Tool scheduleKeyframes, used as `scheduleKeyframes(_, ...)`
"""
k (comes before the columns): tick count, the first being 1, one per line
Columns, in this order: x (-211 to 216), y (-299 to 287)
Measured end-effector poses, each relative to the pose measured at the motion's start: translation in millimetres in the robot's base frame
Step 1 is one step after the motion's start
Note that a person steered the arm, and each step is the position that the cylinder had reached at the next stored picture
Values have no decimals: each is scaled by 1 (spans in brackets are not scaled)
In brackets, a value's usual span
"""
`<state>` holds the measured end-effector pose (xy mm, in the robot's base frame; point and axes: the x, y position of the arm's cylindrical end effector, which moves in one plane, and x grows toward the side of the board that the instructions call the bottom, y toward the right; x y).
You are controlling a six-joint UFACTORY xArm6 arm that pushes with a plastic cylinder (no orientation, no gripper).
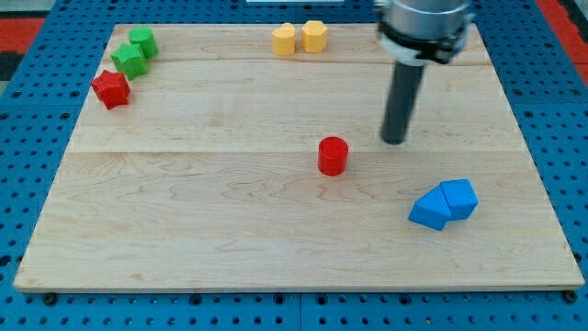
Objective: Push the red circle to the left center of the board
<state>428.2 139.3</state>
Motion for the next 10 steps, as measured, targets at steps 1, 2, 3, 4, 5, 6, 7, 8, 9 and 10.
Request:
scheduleKeyframes(1, 32, -14)
scheduleKeyframes(2, 32, -75)
scheduleKeyframes(3, 32, -135)
scheduleKeyframes(4, 34, -192)
scheduleKeyframes(5, 23, -249)
scheduleKeyframes(6, -8, -235)
scheduleKeyframes(7, -12, -238)
scheduleKeyframes(8, -5, -311)
scheduleKeyframes(9, -19, -342)
scheduleKeyframes(10, -19, -342)
